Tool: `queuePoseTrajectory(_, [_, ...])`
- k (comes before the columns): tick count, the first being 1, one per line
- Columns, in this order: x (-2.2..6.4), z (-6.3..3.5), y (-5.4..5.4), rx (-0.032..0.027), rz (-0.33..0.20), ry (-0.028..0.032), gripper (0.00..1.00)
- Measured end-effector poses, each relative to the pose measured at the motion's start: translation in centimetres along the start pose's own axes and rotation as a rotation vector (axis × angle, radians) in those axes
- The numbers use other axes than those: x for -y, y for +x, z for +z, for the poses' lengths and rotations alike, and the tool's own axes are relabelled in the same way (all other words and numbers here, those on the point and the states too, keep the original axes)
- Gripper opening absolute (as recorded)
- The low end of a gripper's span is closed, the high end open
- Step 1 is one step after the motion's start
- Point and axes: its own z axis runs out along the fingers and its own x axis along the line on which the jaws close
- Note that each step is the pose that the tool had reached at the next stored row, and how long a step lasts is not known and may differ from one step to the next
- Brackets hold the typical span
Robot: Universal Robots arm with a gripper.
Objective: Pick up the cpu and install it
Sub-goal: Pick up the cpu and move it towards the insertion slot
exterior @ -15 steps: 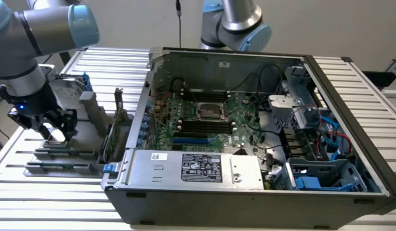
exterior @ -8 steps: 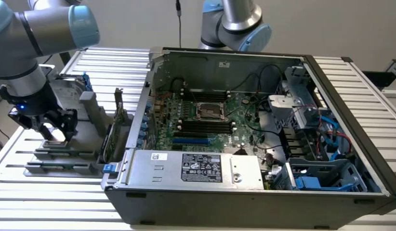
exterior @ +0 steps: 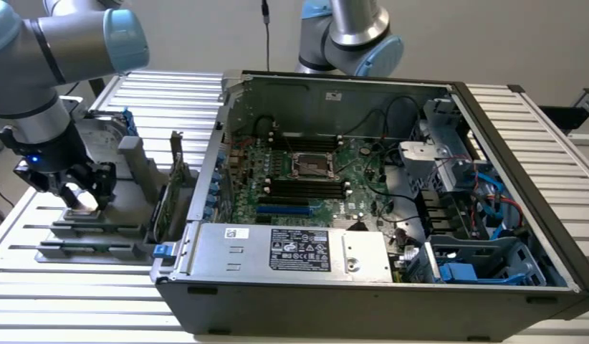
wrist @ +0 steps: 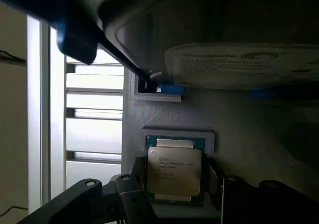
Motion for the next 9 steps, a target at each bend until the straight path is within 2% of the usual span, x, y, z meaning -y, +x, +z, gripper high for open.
queuePoseTrajectory(9, [-0.01, 0.03, 0.0, 0.0001, 0.0, 0.0, 0.55])
